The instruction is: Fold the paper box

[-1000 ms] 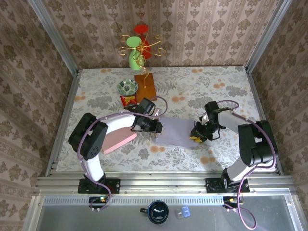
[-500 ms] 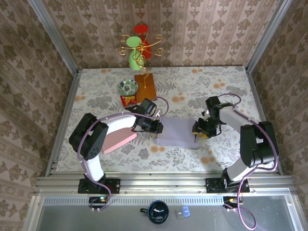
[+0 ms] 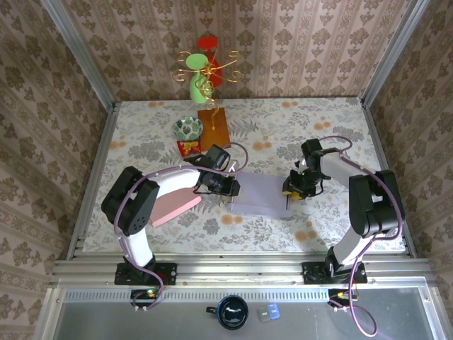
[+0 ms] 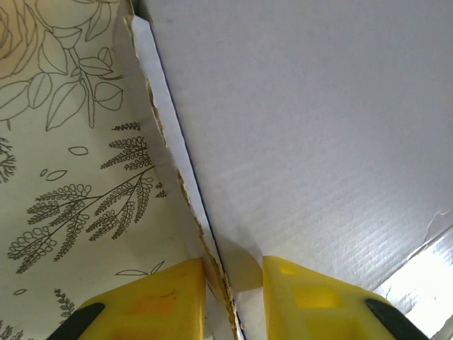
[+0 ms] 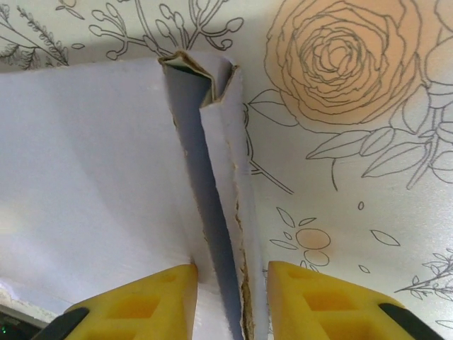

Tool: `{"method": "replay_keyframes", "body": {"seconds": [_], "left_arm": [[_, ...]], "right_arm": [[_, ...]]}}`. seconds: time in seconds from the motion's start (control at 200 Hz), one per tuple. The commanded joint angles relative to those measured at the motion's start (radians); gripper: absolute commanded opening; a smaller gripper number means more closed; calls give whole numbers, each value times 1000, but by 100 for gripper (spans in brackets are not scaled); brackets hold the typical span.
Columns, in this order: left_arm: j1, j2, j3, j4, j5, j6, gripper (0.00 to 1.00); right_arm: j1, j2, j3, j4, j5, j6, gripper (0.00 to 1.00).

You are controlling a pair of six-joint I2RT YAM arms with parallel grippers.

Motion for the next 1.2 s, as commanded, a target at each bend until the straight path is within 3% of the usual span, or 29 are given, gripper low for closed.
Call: {"method": "replay_keyframes", "body": {"seconds": [0.0, 0.315, 0.535, 0.805, 0.985, 1.195], "left_arm": [[-5, 21, -12, -9, -7, 7, 27], [-16, 42, 4, 15, 0, -13, 27], [-21, 39, -7, 30, 3, -25, 29], [-15, 28, -40, 41, -19, -35, 26], [-6, 24, -45, 46, -30, -36, 22], [4, 17, -58, 60, -41, -49, 17]], "right_arm": [[8, 39, 18, 36, -41, 37, 29], [46, 56, 13, 101, -84, 131, 23], [58, 70, -4, 134, -82, 172, 12], [46, 27, -10, 136, -71, 148, 13], [3, -10, -21, 151, -115, 107, 23], [-64, -50, -77, 229, -175, 112, 58]]}}
